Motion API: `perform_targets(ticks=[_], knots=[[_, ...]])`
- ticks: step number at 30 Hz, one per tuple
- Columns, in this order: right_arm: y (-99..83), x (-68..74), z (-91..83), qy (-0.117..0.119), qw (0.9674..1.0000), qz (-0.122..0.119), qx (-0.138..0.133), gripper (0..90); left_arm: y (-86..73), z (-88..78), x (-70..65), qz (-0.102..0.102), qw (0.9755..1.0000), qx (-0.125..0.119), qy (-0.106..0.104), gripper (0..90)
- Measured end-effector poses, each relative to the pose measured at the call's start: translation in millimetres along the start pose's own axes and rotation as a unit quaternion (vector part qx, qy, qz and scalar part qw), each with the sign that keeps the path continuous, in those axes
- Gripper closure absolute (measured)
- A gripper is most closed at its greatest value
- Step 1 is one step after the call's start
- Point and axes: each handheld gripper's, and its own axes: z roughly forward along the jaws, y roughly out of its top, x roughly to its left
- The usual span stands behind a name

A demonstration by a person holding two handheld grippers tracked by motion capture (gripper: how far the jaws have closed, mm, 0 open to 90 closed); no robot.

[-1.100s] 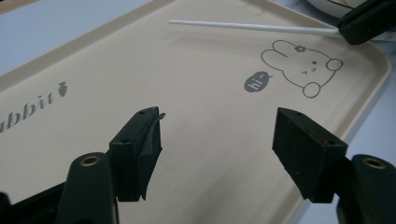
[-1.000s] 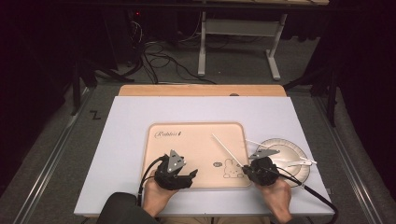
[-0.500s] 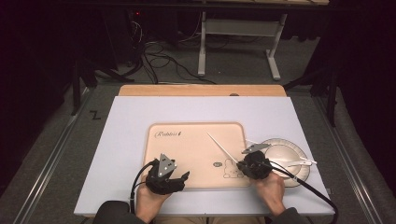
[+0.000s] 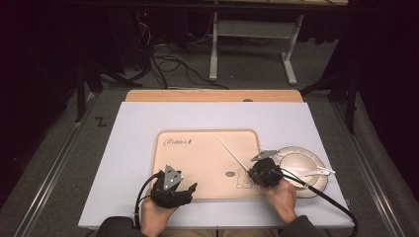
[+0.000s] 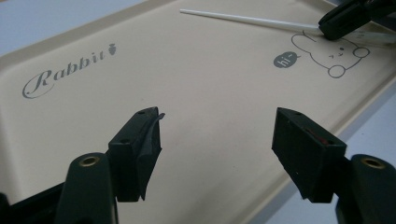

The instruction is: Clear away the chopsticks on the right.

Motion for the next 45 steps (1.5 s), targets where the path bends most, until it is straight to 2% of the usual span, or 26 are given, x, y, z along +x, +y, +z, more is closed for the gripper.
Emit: perform_targets(ticks=[9, 18, 26, 28, 36, 41, 45], knots=[[-2.3, 1.5, -0.6, -0.032, 0.9994, -0.009, -0.007, 76.5, -0.8, 0.7, -0.6, 0.000, 1.0000, 0.000, -0.002, 33.0], [-4.8, 1.0, -1.9, -0.058, 0.9983, -0.007, -0.005, 77.8, -1.3, 1.5, -1.4, 0.003, 1.0000, 0.003, -0.002, 33.1], [-4.4, 0.0, -1.6, -0.060, 0.9981, -0.007, -0.007, 75.2, -1.4, 1.4, -1.6, 0.001, 1.0000, 0.002, -0.003, 33.1], [-4.8, 0.4, -1.8, -0.057, 0.9983, -0.007, -0.007, 72.2, -1.7, 1.5, -2.1, 0.000, 1.0000, 0.001, -0.004, 33.1], [-6.6, 1.8, -4.0, -0.057, 0.9982, -0.017, -0.011, 70.4, -2.0, 1.7, -2.0, 0.003, 1.0000, 0.003, -0.003, 33.2], [-7.1, 3.3, -11.5, -0.053, 0.9983, -0.017, -0.021, 69.3, -2.1, 1.7, -2.1, 0.003, 1.0000, 0.003, -0.003, 33.1], [-8.9, 5.7, -21.2, -0.047, 0.9979, -0.031, -0.033, 68.3, -3.6, 3.3, -2.8, 0.002, 1.0000, 0.003, -0.003, 33.1]])
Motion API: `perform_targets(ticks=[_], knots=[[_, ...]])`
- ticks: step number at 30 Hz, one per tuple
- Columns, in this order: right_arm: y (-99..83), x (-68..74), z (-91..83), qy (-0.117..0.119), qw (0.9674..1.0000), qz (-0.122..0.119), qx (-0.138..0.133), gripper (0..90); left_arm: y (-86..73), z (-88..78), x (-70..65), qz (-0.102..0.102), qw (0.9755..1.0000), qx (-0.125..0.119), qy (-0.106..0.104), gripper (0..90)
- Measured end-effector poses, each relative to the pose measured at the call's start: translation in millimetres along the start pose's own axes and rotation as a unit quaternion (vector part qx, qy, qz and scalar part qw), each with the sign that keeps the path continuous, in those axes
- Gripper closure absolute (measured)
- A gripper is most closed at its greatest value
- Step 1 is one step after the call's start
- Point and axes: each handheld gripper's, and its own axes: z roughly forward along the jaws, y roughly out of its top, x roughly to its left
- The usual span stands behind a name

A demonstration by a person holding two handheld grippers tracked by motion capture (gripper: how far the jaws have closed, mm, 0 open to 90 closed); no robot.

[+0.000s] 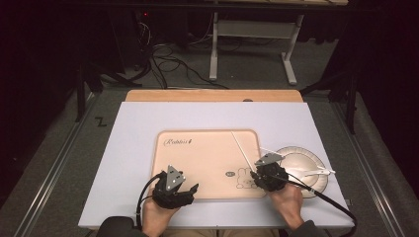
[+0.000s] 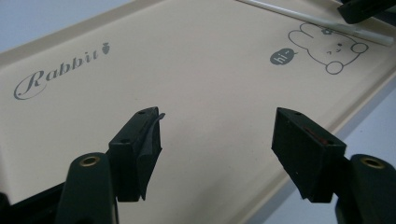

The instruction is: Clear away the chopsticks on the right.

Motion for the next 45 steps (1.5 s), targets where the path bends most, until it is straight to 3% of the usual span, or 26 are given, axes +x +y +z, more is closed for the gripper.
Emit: perform_targets(ticks=[4, 8, 14, 15, 17, 21, 25, 35, 39, 45], knots=[[-0.5, -0.6, -7.9, 0.010, 0.9999, -0.001, -0.011, 67.9, -1.3, 0.8, -0.2, 0.008, 1.0000, 0.005, 0.002, 33.1], [-1.4, -3.2, -26.4, 0.027, 0.9991, -0.003, -0.033, 66.2, -3.2, 2.1, -1.1, 0.011, 0.9999, 0.009, 0.002, 33.1], [-4.4, -8.8, -48.9, 0.034, 0.9976, -0.008, -0.059, 65.5, -4.2, 3.5, -1.3, 0.015, 0.9998, 0.011, 0.004, 33.1], [-6.0, -11.3, -58.8, 0.025, 0.9977, -0.015, -0.061, 65.6, -4.3, 3.7, -1.3, 0.015, 0.9998, 0.011, 0.005, 33.1], [-8.5, -17.0, -70.6, 0.014, 0.9972, -0.022, -0.070, 66.0, -4.3, 4.4, -1.0, 0.013, 0.9998, 0.011, 0.005, 33.1], [-12.0, -30.5, -84.8, 0.013, 0.9966, -0.005, -0.082, 67.3, -4.2, 5.7, 0.4, 0.012, 0.9998, 0.011, 0.008, 33.1], [-17.7, -46.2, -91.1, 0.021, 0.9963, 0.015, -0.081, 68.0, -5.1, 6.3, 0.1, 0.011, 0.9998, 0.013, 0.008, 33.1], [-26.4, -77.6, -111.1, 0.020, 0.9940, 0.035, -0.101, 70.0, -5.6, 5.0, 1.4, 0.011, 0.9998, 0.010, 0.015, 33.0], [-35.8, -96.3, -121.0, 0.019, 0.9911, 0.052, -0.121, 72.8, -10.0, 3.8, -2.1, 0.030, 0.9993, 0.010, 0.020, 33.0], [-42.1, -119.4, -121.9, 0.006, 0.9924, 0.053, -0.111, 73.7, -12.0, -3.0, 0.1, 0.027, 0.9992, 0.003, 0.030, 32.9]])
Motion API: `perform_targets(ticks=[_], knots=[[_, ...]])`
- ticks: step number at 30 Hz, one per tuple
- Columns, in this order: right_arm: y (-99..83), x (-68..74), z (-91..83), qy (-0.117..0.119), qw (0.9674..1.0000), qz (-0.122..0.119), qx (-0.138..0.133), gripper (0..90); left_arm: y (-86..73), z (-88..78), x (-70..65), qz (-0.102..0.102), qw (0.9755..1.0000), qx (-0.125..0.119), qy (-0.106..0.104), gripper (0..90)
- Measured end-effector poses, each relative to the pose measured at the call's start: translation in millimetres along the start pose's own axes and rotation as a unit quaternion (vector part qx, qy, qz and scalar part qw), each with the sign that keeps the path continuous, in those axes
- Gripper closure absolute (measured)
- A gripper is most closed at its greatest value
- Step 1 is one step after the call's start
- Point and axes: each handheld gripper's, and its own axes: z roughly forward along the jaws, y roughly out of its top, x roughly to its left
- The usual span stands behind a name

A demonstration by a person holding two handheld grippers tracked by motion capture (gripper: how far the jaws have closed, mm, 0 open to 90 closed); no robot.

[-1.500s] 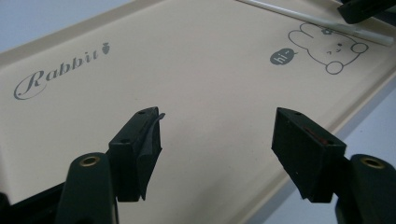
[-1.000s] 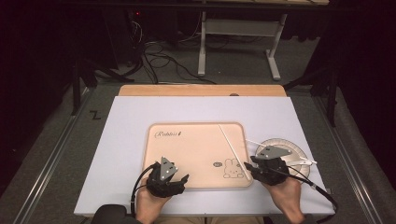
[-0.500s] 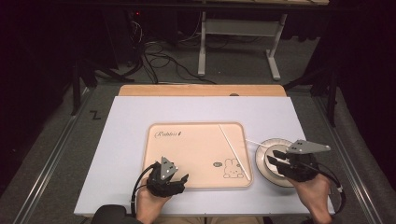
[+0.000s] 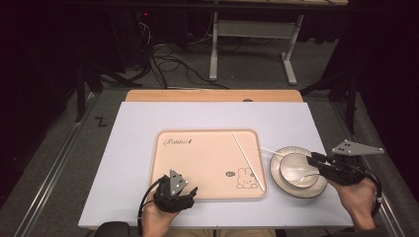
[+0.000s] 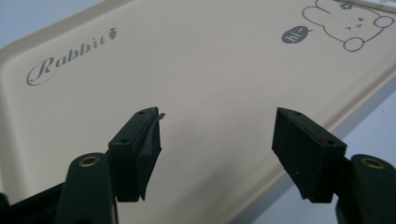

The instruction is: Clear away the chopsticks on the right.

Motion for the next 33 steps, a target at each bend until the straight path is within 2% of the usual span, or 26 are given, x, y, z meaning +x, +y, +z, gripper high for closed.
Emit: perform_targets(ticks=[2, 3, 5, 6, 7, 13, 20, 27, 33], knots=[[0.2, -3.9, 0.0, -0.002, 1.0000, 0.000, 0.002, 73.7, 0.2, -1.2, 1.2, -0.001, 1.0000, 0.000, 0.004, 32.9], [1.0, -12.2, 0.3, -0.006, 1.0000, 0.003, 0.004, 74.0, 0.0, -3.0, 2.7, -0.006, 0.9999, -0.004, 0.009, 32.9], [1.6, -20.9, 1.5, -0.006, 0.9999, 0.009, 0.002, 74.6, -0.8, -4.7, 3.9, -0.006, 0.9999, -0.005, 0.014, 32.9], [1.6, -20.9, 1.5, -0.006, 0.9999, 0.009, 0.002, 74.6, -0.8, -4.7, 3.9, -0.006, 0.9999, -0.005, 0.014, 32.9], [2.0, -28.2, 4.4, -0.007, 0.9999, 0.014, 0.006, 74.8, -1.1, -5.8, 4.5, -0.005, 0.9998, -0.004, 0.017, 32.9], [1.4, -44.1, 10.3, -0.008, 0.9997, 0.018, 0.011, 76.1, -2.6, -12.1, 8.1, -0.009, 0.9995, -0.009, 0.029, 33.0], [-6.2, -64.2, 25.7, -0.013, 0.9988, 0.020, 0.042, 76.5, -4.3, -21.0, 12.4, -0.013, 0.9987, -0.015, 0.047, 33.0], [-14.5, -76.2, 38.6, -0.012, 0.9974, 0.013, 0.070, 76.5, -6.5, -23.4, 14.5, -0.016, 0.9981, -0.015, 0.057, 33.0], [-20.4, -76.9, 44.3, -0.009, 0.9963, 0.012, 0.085, 76.4, -7.3, -22.8, 14.9, -0.013, 0.9982, -0.009, 0.057, 33.0]])
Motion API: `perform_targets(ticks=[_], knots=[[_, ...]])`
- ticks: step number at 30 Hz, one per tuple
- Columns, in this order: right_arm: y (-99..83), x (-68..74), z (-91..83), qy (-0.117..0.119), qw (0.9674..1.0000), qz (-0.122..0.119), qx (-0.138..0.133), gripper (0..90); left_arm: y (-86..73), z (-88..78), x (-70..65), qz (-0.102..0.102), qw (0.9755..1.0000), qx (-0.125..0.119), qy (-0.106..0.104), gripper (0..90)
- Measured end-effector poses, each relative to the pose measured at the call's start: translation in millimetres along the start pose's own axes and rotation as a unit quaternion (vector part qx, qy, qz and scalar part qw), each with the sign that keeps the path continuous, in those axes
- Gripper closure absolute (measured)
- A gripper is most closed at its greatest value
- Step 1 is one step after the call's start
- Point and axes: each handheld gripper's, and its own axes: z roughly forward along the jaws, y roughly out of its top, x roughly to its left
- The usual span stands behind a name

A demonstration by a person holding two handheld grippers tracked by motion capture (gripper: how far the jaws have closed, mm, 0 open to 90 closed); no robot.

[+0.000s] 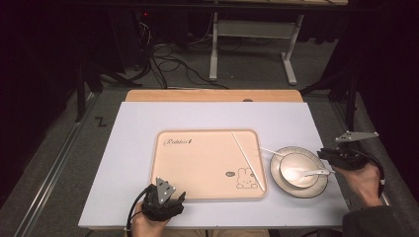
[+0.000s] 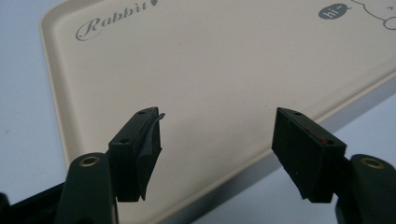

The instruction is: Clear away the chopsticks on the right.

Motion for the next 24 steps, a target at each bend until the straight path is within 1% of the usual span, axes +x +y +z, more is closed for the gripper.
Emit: perform_targets(ticks=[3, 4, 6, 7, 8, 11, 12, 15, 16, 17, 18, 21, 24], knots=[[-2.2, -0.2, 1.5, 0.004, 0.9999, -0.003, 0.009, 76.0, -0.2, 0.7, -1.0, -0.001, 1.0000, -0.002, -0.002, 33.0], [-3.4, -0.5, 2.1, 0.010, 0.9998, -0.007, 0.018, 75.7, -0.3, 0.5, -1.2, 0.000, 1.0000, -0.001, -0.003, 33.0], [-4.0, -0.4, 2.9, 0.010, 0.9998, -0.005, 0.019, 75.4, -0.3, 0.5, -1.1, 0.000, 1.0000, -0.001, -0.003, 33.0], [-5.4, -1.0, 4.0, 0.019, 0.9995, -0.006, 0.024, 74.9, -0.2, 0.7, -0.8, 0.000, 1.0000, -0.001, -0.003, 33.0], [-5.4, -1.0, 4.0, 0.019, 0.9995, -0.006, 0.024, 74.9, -0.2, 0.7, -0.8, 0.000, 1.0000, -0.001, -0.003, 33.0], [-7.3, 0.4, 7.9, 0.026, 0.9990, -0.012, 0.036, 74.3, 0.3, 1.3, -0.7, -0.001, 1.0000, -0.001, -0.003, 33.0], [-7.5, 0.6, 8.5, 0.025, 0.9988, -0.017, 0.039, 74.1, 0.3, 1.3, -0.7, -0.001, 1.0000, -0.001, -0.003, 33.0], [-8.1, 1.3, 10.9, 0.030, 0.9984, -0.017, 0.044, 73.0, 0.1, 1.6, -0.9, -0.001, 1.0000, -0.001, -0.004, 33.0], [-8.3, 1.1, 11.4, 0.033, 0.9981, -0.021, 0.047, 72.6, 0.1, 1.6, -0.9, 0.000, 1.0000, 0.000, -0.004, 33.0], [-8.3, 2.0, 11.6, 0.033, 0.9979, -0.017, 0.053, 72.0, 0.1, 1.6, -1.0, 0.000, 1.0000, -0.001, -0.004, 33.0], [-8.7, 1.7, 12.4, 0.035, 0.9977, -0.021, 0.054, 71.5, 0.3, 1.5, -1.2, 0.000, 1.0000, -0.001, -0.005, 33.0], [-9.8, 0.8, 13.8, 0.040, 0.9971, -0.021, 0.061, 70.7, 0.2, 1.3, -1.9, 0.001, 1.0000, -0.001, -0.006, 33.0], [-10.4, 0.9, 14.0, 0.040, 0.9971, -0.020, 0.061, 69.8, 0.0, 1.4, -2.2, 0.004, 1.0000, 0.001, -0.007, 33.0]])
